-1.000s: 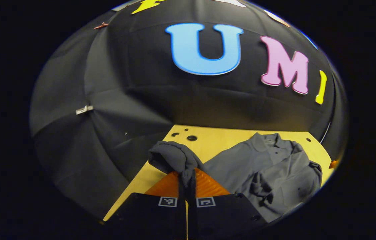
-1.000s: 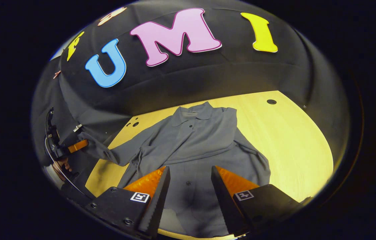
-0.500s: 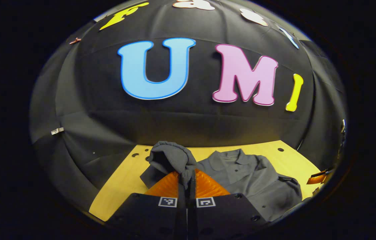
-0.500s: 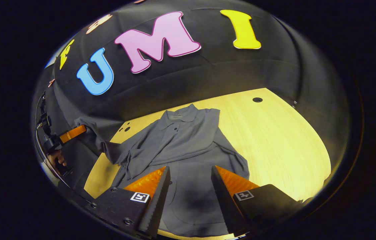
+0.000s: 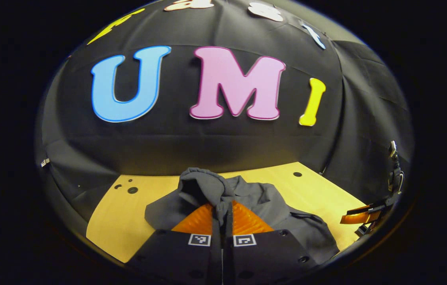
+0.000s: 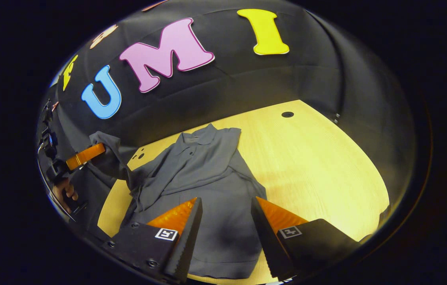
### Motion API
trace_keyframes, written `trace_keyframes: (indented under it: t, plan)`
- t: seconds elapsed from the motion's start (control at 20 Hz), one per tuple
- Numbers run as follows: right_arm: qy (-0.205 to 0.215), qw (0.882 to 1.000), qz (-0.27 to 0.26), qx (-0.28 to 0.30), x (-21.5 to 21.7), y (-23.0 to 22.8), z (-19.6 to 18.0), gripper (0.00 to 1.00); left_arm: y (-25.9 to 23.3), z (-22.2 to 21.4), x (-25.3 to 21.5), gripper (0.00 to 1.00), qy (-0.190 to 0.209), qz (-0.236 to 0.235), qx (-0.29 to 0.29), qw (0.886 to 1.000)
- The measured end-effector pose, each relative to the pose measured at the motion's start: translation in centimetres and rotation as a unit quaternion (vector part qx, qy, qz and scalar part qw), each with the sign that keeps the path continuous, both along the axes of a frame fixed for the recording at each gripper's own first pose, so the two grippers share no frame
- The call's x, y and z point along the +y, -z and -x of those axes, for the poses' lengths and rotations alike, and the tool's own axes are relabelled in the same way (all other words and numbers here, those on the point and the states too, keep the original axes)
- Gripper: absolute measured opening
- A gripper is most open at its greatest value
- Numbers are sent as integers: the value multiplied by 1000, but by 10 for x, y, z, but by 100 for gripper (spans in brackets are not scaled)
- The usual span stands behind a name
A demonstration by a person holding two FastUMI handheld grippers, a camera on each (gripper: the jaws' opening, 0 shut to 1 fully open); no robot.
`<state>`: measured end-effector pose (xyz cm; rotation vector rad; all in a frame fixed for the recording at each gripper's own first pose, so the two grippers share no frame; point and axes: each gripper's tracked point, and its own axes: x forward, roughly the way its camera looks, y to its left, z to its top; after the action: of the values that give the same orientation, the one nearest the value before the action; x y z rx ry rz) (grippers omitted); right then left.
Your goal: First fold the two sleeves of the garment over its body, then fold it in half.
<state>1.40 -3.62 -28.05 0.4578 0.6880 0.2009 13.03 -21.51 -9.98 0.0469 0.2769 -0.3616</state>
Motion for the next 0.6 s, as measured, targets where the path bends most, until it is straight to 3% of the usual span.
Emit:
trace_keyframes:
  t: [0.6]
  plan:
    - [-13,1000,8,28,-56,42,13,77,95,38,-132,6,80,-61,38,994]
